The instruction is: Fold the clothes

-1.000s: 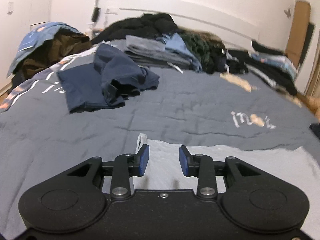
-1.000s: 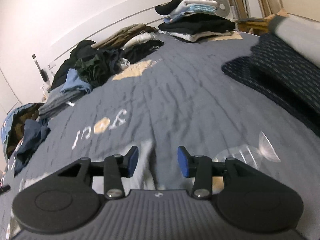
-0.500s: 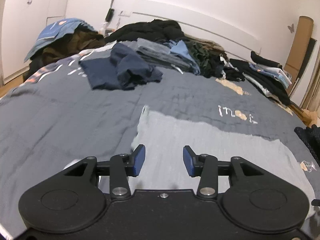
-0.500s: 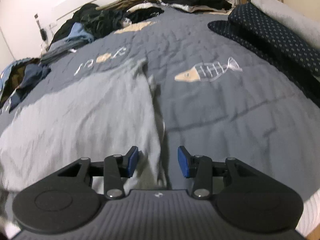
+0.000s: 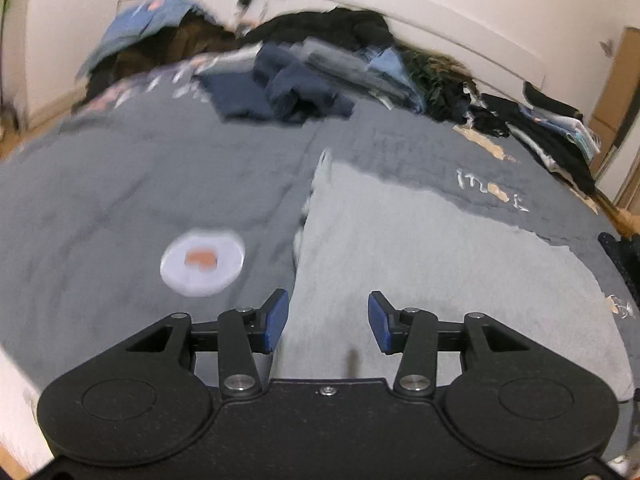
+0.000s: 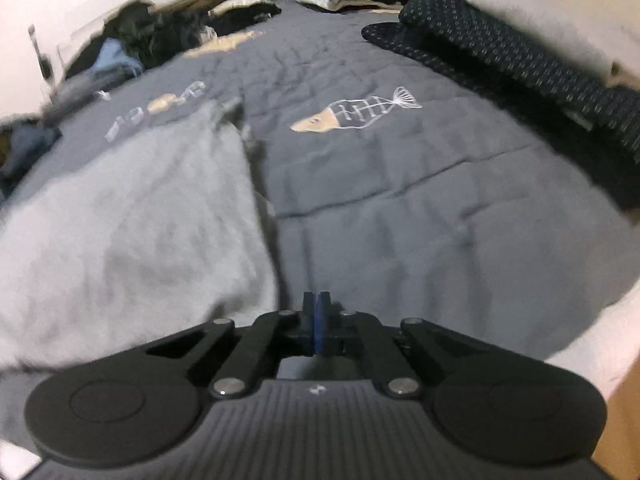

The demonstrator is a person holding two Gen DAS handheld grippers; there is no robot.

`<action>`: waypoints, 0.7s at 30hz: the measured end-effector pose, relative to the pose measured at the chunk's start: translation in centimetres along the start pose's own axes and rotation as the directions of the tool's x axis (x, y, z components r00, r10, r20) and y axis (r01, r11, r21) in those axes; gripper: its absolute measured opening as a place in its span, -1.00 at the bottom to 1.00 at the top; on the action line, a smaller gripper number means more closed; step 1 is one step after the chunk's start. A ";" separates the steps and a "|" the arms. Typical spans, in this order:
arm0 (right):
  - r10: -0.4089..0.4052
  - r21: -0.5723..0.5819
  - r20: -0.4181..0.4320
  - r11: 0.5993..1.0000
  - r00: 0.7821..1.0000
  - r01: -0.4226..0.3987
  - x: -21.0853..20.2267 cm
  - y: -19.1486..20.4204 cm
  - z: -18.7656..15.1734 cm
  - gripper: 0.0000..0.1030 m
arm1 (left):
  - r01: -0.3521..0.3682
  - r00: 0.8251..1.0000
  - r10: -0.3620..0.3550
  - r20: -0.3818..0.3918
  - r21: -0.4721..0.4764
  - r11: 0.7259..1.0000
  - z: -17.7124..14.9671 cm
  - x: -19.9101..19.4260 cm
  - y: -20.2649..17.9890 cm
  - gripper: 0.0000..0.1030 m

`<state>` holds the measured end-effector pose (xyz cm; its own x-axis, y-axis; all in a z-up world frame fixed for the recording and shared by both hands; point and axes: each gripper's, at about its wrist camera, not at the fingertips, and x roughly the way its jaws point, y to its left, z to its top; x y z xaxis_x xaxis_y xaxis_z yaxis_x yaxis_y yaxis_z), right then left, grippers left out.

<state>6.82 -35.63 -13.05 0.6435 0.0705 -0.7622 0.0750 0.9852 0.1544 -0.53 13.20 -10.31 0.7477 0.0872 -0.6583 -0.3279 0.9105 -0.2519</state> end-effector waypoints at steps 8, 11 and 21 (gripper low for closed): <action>0.192 0.118 0.083 0.973 0.978 -0.200 -3.4 0.1 -0.5 -0.25 | 0.048 0.999 -0.048 -0.009 -0.021 0.999 -1.2 -1.2 -1.2 0.01; 0.228 0.096 0.085 0.967 0.970 -0.236 -3.5 1.3 -0.6 -0.14 | 0.041 0.999 -0.041 -0.011 -0.007 0.999 -1.5 -1.3 -1.7 0.01; 0.220 0.031 0.048 0.975 0.974 -0.221 -2.3 3.9 -0.9 -0.09 | -0.018 1.000 0.017 0.012 0.102 0.995 -2.7 -2.1 -4.0 0.03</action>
<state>4.95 -31.83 -11.30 0.6798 0.2778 -0.6788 -0.0455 0.9397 0.3390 -2.30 8.25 -9.84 0.7489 0.1074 -0.6539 -0.2810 0.9452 -0.1666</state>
